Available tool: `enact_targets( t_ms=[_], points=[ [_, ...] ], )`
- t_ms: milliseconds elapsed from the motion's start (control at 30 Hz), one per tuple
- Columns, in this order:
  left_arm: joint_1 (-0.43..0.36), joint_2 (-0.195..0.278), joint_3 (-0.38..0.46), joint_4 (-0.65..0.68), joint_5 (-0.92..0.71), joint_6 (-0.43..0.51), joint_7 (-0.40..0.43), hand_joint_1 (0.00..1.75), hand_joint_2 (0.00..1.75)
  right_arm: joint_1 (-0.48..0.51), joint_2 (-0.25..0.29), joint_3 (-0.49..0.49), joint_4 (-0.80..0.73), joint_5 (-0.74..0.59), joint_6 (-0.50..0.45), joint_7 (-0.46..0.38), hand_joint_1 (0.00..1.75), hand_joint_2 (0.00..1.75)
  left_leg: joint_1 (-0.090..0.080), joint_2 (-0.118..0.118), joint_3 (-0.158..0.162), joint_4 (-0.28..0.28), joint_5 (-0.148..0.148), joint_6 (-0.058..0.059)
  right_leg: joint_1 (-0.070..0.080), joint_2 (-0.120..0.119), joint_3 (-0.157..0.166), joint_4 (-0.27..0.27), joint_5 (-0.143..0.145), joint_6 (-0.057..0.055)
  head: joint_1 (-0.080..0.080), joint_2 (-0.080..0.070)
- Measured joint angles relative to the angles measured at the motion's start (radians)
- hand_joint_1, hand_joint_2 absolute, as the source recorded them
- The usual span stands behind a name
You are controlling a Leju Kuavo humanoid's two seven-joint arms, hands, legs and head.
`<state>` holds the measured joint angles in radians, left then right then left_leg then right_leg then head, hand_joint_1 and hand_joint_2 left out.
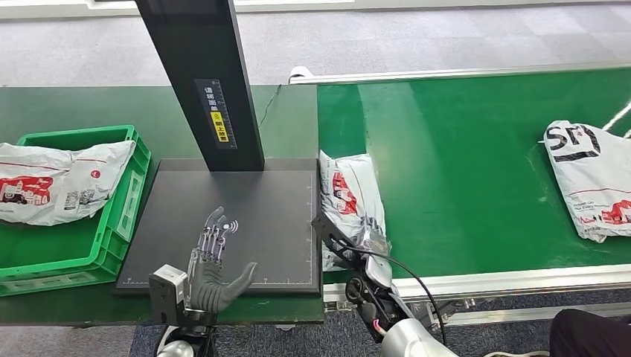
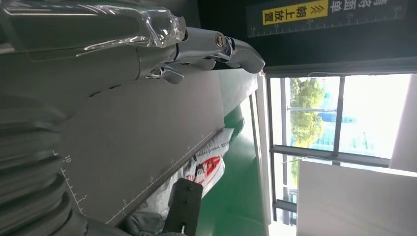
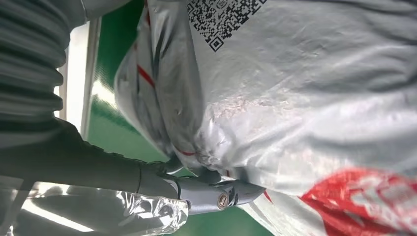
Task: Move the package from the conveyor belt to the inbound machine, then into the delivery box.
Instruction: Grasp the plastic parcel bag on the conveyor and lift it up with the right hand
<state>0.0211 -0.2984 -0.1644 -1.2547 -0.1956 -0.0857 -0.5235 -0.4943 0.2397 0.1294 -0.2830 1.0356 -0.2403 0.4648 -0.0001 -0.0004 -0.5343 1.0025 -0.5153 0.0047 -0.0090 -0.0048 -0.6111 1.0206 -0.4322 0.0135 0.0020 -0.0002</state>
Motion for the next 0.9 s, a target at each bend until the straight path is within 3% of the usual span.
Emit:
enact_targets(
  t_ms=[167, 300, 900],
  points=[
    [0.017, 0.000, 0.000, -0.019, 0.001, 0.008, 0.007, 0.00, 1.75, 0.007, -0.008, 0.032, 0.007, 0.026, 0.016, 0.043, 0.00, 1.75, 0.000, 0.000, -0.002, 0.000, -0.001, 0.001, 0.000, -0.001, -0.001, -0.001, -0.002, 0.000, 0.000, 0.000],
    [0.018, 0.000, 0.000, -0.021, 0.005, 0.010, 0.009, 0.00, 1.75, 0.013, -0.017, 0.021, 0.008, -0.011, 0.056, 0.002, 1.75, 1.75, 0.000, 0.000, 0.000, 0.000, -0.002, 0.002, 0.000, -0.001, 0.001, -0.002, -0.002, 0.000, 0.000, 0.000],
    [0.018, 0.000, 0.000, -0.020, 0.009, 0.010, 0.009, 0.00, 1.75, 0.024, -0.032, -0.027, 0.008, 0.002, 0.051, -0.056, 1.75, 1.75, 0.000, 0.000, 0.003, 0.000, -0.002, 0.002, 0.000, -0.001, 0.004, -0.002, -0.002, 0.000, 0.000, 0.000]
  ],
)
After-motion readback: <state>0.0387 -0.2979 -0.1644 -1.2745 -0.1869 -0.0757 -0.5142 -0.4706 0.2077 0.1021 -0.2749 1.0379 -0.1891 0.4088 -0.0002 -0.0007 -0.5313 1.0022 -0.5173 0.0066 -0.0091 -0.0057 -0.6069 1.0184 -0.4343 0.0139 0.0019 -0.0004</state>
